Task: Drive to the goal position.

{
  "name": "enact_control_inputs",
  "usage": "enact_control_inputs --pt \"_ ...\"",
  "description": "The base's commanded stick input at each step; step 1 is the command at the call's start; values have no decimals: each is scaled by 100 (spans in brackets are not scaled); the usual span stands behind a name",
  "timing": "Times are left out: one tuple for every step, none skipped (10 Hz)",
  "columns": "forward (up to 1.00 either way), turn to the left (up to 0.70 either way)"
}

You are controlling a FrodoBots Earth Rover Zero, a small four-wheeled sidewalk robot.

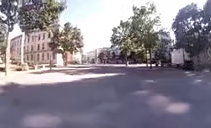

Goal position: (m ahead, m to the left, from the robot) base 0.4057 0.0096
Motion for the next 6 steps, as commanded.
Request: enact_control_inputs --pt "70 0" --pt "70 0" --pt "70 0" --pt "70 0" --pt "70 0" --pt "70 0"
